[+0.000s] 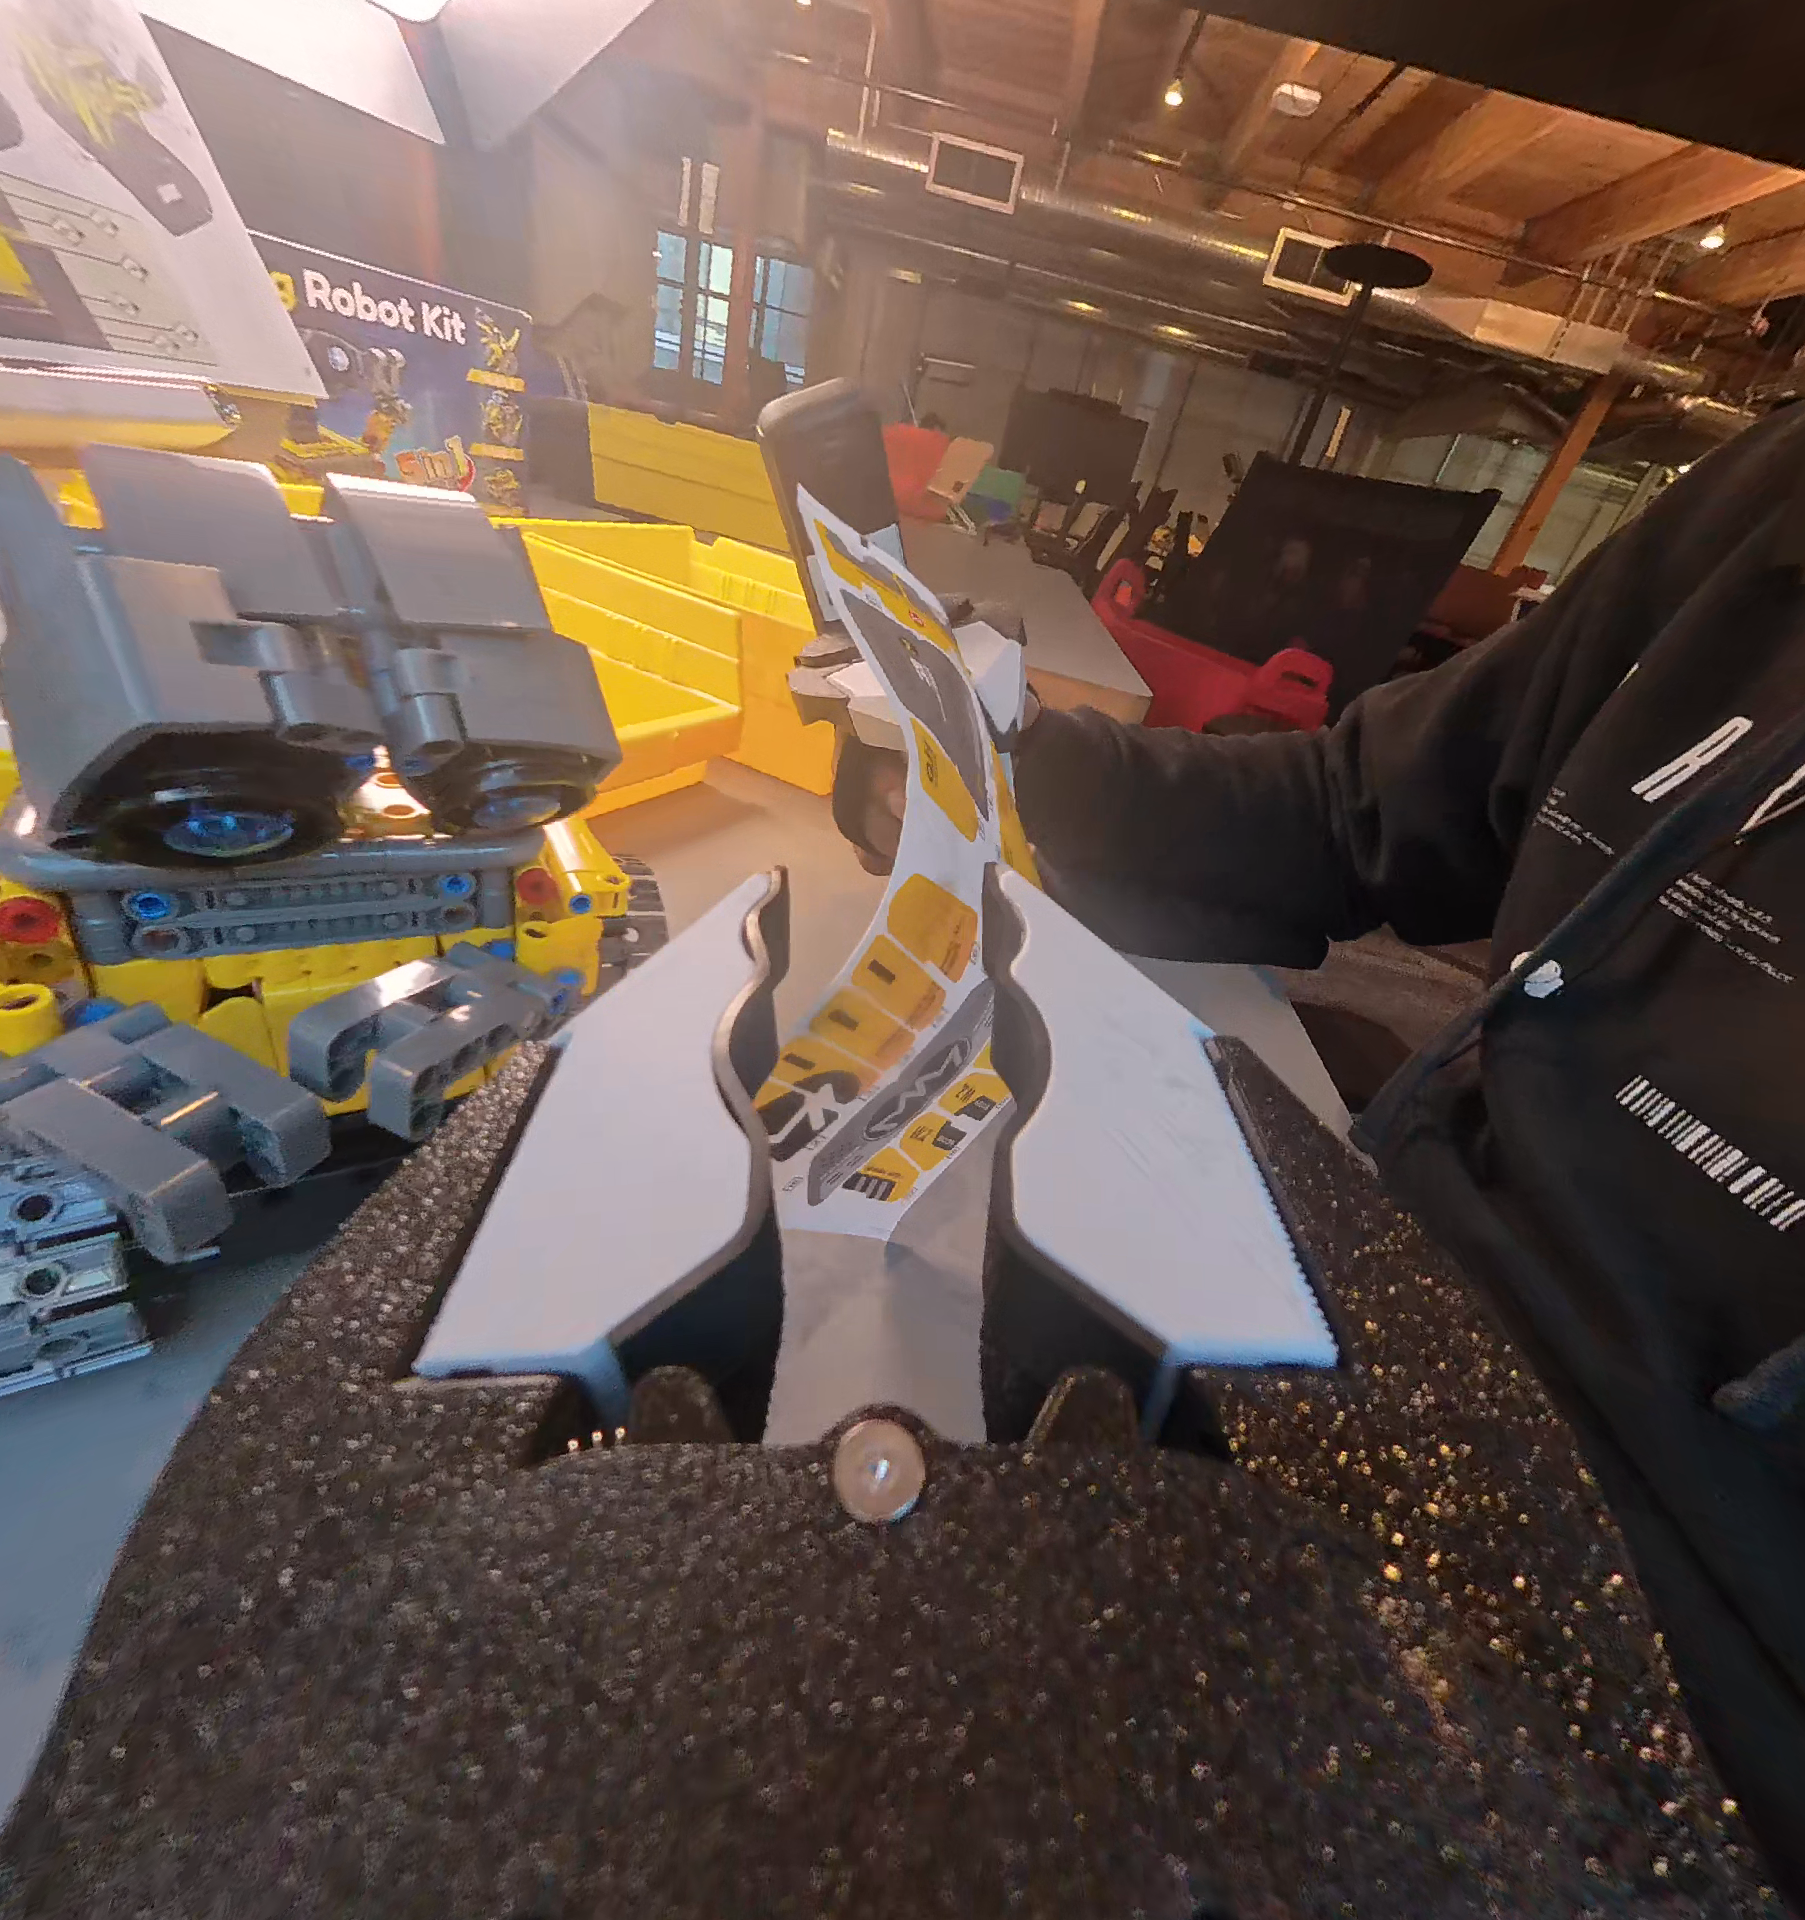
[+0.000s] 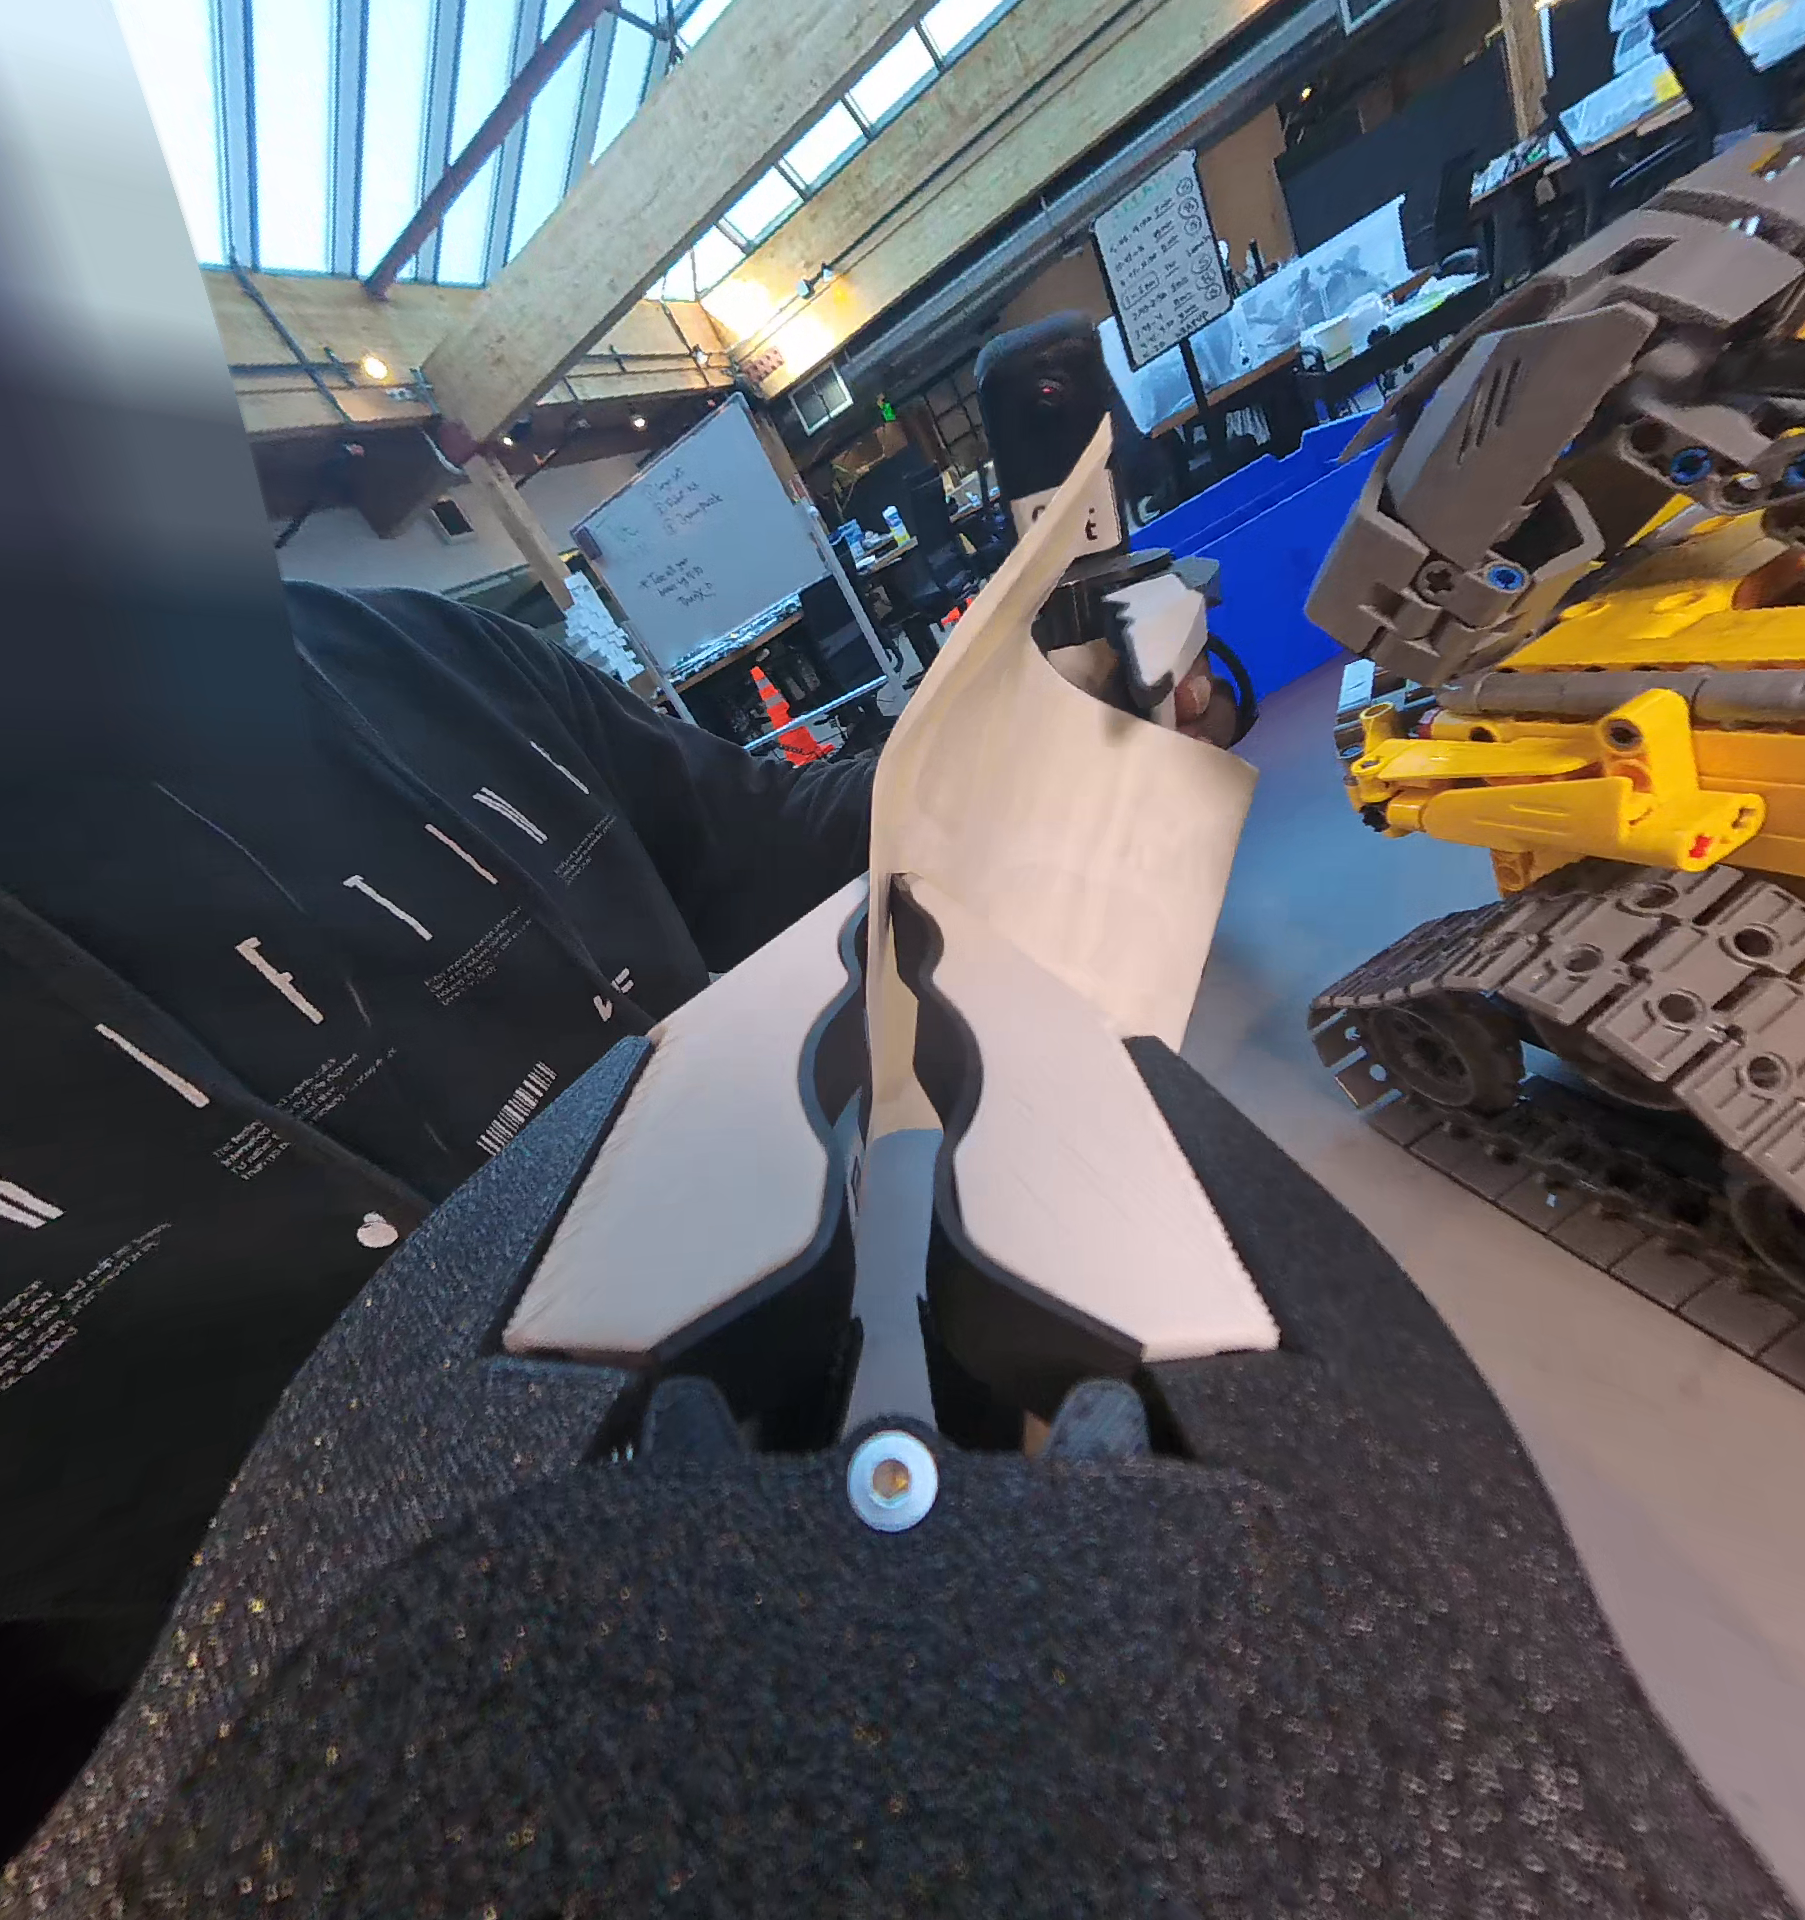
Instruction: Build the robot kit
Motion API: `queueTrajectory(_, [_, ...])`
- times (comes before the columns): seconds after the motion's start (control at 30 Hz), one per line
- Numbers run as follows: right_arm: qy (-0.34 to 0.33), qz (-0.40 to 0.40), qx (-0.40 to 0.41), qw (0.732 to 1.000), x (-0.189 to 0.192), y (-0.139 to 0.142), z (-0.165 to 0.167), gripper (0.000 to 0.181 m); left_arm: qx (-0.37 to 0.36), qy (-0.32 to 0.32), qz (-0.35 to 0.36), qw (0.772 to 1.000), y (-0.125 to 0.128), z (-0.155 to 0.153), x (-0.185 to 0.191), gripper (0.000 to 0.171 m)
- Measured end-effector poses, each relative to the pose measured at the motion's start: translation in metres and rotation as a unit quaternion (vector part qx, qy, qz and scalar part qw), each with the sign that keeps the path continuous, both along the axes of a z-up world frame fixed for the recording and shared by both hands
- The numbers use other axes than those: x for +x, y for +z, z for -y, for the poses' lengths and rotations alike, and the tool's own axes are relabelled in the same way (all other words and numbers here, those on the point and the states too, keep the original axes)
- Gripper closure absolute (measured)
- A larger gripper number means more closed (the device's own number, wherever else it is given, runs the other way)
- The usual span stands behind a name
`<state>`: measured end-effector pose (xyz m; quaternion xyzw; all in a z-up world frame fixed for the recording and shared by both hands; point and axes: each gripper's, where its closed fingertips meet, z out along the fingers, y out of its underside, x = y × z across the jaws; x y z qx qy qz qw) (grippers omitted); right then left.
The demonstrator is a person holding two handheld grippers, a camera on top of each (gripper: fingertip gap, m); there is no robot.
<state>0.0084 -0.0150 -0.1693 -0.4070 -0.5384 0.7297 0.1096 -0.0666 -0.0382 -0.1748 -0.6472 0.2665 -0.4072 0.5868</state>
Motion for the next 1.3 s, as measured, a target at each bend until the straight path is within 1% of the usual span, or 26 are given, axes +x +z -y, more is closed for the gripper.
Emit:
queueTrajectory(0.07, [0.0, 0.006, -0.002, 1.0, -0.002, -0.003, 0.0, 0.181, -0.001, -0.009, -0.007, 1.0, -0.001, 0.002, 0.006, 0.136])
queueTrajectory(0.17, [-0.003, 0.013, -0.004, 1.0, -0.005, -0.008, -0.001, 0.181, -0.007, -0.016, -0.011, 1.0, -0.004, 0.004, 0.01, 0.142])
queueTrajectory(0.4, [-0.022, 0.02, -0.004, 1.0, -0.009, -0.013, -0.007, 0.181, -0.019, -0.025, -0.002, 1.0, -0.005, 0.005, 0.01, 0.165])
queueTrajectory(0.6, [-0.04, 0.016, 0.002, 0.999, -0.011, -0.012, -0.013, 0.181, -0.027, -0.031, 0.002, 0.999, -0.006, 0.005, 0.01, 0.171])
queueTrajectory(0.8, [-0.057, -0.014, 0.0, 0.998, -0.01, 0.0, -0.017, 0.181, -0.031, -0.037, 0.009, 0.999, -0.006, 0.005, 0.012, 0.171])
queueTrajectory(0.9, [-0.067, -0.034, -0.015, 0.997, -0.008, 0.01, -0.021, 0.18, -0.033, -0.037, 0.033, 0.998, 0.0, 0.005, 0.009, 0.171])
queueTrajectory(0.93, [-0.072, -0.043, -0.028, 0.996, -0.007, 0.015, -0.024, 0.177, -0.036, -0.035, 0.047, 0.998, 0.003, 0.004, 0.006, 0.171])
queueTrajectory(1.03, [-0.082, -0.067, -0.06, 0.993, -0.002, 0.029, -0.034, 0.171, -0.05, -0.032, 0.108, 0.992, 0.015, 0.001, -0.007, 0.171])
queueTrajectory(1.17, [-0.094, -0.083, -0.058, 0.99, 0.001, 0.034, -0.039, 0.166, -0.077, -0.016, 0.165, 0.983, 0.02, -0.007, -0.023, 0.171])
queueTrajectory(1.3, [-0.095, -0.082, -0.047, 0.991, 0.0, 0.032, -0.037, 0.165, -0.09, -0.008, 0.196, 0.976, 0.022, -0.012, -0.033, 0.171])
